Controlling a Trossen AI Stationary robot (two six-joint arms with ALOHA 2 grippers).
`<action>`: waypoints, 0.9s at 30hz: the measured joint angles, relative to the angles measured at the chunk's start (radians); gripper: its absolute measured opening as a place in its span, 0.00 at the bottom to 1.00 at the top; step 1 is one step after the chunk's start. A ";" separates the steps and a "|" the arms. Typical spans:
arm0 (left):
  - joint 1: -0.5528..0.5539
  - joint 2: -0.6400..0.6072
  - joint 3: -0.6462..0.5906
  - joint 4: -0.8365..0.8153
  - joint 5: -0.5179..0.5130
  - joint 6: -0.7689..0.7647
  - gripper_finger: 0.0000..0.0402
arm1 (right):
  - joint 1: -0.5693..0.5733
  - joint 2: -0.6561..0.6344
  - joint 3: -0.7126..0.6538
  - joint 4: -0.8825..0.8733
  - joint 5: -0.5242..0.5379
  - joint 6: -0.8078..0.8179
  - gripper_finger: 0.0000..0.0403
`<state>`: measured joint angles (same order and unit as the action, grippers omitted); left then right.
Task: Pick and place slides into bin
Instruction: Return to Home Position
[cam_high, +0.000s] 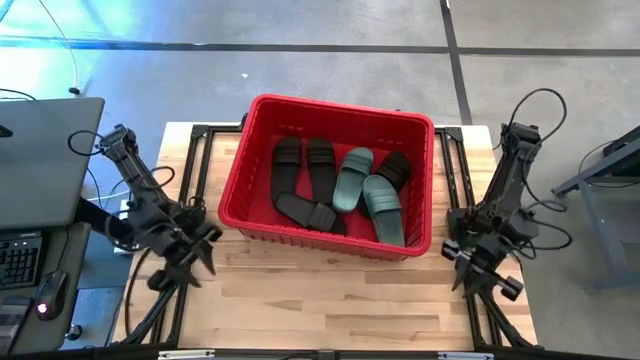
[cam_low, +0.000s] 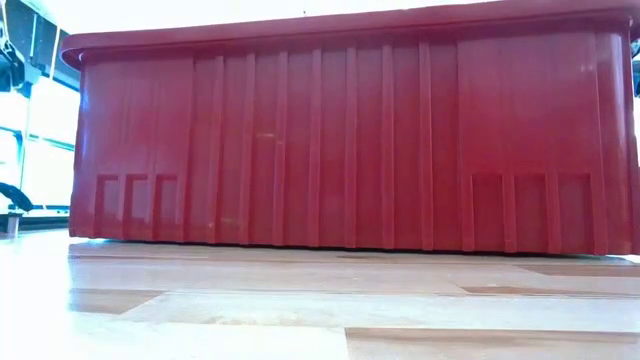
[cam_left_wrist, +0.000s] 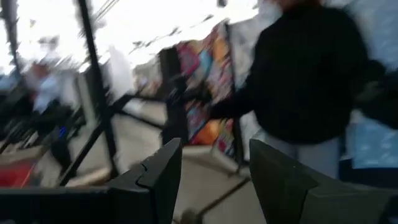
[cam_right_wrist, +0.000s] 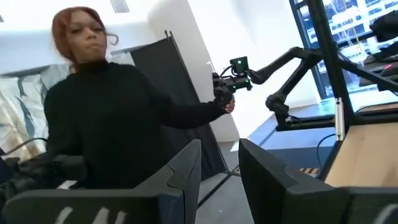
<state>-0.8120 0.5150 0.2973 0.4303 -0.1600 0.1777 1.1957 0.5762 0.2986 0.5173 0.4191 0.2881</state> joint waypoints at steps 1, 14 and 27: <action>0.000 0.005 -0.001 -0.019 -0.036 -0.021 0.43 | 0.000 0.000 -0.005 -0.003 0.002 -0.006 0.25; 0.000 0.153 -0.001 -0.073 -0.256 -0.159 0.43 | 0.000 0.089 -0.007 -0.093 0.139 0.018 0.25; 0.000 0.188 -0.257 0.441 -0.255 -0.120 0.43 | 0.000 0.135 -0.128 0.181 0.098 -0.014 0.25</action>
<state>-0.8121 0.7034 0.0404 0.8708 -0.4151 0.0576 1.1957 0.7116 0.1706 0.6988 0.5173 0.2740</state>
